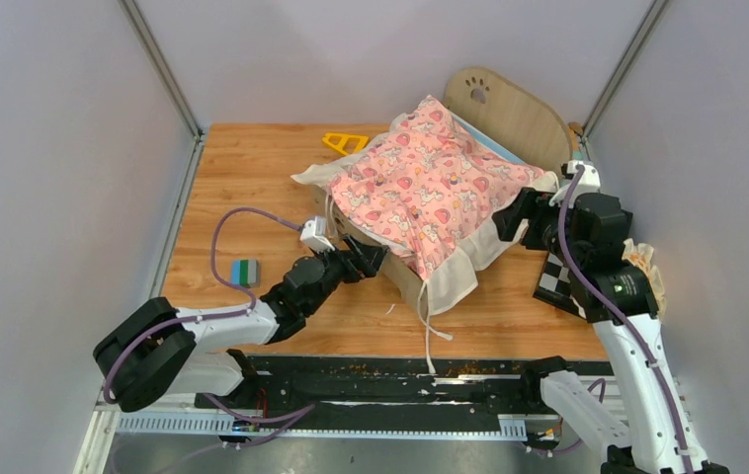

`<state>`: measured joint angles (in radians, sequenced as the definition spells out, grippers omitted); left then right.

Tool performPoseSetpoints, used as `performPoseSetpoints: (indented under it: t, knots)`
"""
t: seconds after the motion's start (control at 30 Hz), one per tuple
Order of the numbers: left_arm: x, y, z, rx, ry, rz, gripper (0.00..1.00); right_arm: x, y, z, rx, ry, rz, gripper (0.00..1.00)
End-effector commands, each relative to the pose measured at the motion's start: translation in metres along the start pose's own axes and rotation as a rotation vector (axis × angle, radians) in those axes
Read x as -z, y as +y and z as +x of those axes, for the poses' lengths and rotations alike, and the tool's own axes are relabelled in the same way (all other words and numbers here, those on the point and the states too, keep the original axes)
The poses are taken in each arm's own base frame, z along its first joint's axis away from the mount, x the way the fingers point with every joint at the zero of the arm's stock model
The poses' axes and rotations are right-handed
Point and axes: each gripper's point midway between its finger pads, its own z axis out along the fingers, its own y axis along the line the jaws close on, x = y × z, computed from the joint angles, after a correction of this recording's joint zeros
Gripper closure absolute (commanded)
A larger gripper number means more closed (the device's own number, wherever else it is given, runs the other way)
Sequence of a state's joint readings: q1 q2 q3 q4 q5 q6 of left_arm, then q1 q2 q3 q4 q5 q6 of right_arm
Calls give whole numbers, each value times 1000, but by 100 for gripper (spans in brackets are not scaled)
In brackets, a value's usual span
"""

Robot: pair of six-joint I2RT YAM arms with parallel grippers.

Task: Set up the pet bed
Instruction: Adjust the bed frame at the center of the board.

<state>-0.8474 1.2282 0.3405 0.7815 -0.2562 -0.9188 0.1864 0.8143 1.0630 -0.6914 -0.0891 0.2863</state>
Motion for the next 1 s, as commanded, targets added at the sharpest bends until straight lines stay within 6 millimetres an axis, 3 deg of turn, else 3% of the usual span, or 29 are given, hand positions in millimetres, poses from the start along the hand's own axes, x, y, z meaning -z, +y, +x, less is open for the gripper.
performPoseSetpoints:
  t: [0.0,0.3,0.47,0.7,0.97]
  knots:
    - [-21,-23,-27,-2,-93,-53,0,17,6,-18,21,-61,-18,23]
    - [-26,-14,-20,-194,37,-302,21,19,2,-9,19,-53,-6,23]
    - [-15,-17,-8,-196,62,-303,21,20,1,-5,18,-54,-7,23]
    - [-17,-28,13,-196,95,-288,18,19,-1,3,22,-38,-8,23]
    - [-22,-6,12,-272,107,-462,25,22,-6,8,38,-34,13,23]
